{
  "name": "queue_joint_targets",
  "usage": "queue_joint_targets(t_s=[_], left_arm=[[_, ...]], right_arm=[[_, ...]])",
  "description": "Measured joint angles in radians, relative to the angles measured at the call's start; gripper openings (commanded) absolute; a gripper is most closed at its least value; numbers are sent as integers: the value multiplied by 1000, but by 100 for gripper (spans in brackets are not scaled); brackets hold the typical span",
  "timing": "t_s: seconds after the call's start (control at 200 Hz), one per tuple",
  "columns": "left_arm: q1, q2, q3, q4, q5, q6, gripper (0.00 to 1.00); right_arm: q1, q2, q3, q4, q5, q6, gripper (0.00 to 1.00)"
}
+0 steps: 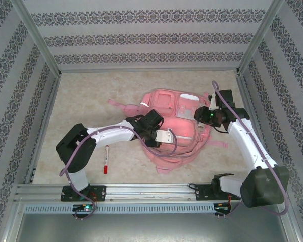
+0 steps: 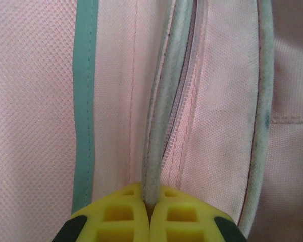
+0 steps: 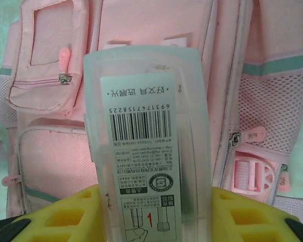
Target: Pack the student bag
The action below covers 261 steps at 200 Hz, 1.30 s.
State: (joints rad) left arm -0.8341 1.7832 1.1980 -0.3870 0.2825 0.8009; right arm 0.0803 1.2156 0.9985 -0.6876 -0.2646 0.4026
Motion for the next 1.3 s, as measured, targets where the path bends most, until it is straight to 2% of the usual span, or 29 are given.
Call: queue_joint_targets(t_s=[0.255, 0.515, 0.71, 0.814, 0.899, 1.029, 1.164, 1.304], left_arm=[[40, 24, 224, -168, 124, -111, 0], [143, 121, 419, -256, 291, -375, 0], [162, 160, 463, -253, 351, -576, 0], [165, 164, 468, -234, 344, -715, 0], [169, 183, 524, -254, 309, -848, 0], [175, 203, 608, -291, 286, -961, 0], [174, 203, 618, -303, 277, -1003, 0], [154, 195, 618, -325, 199, -991, 0]], right_arm=[[0, -23, -68, 16, -90, 98, 37], [0, -212, -127, -30, -151, 220, 35], [0, -301, -165, -115, -188, 319, 34], [0, -341, -210, -110, -239, 421, 33], [1, -357, -267, -62, -327, 536, 32], [46, -314, -301, 43, -428, 700, 33], [87, -237, -300, 140, -467, 777, 33], [88, -138, -296, 196, -473, 800, 33]])
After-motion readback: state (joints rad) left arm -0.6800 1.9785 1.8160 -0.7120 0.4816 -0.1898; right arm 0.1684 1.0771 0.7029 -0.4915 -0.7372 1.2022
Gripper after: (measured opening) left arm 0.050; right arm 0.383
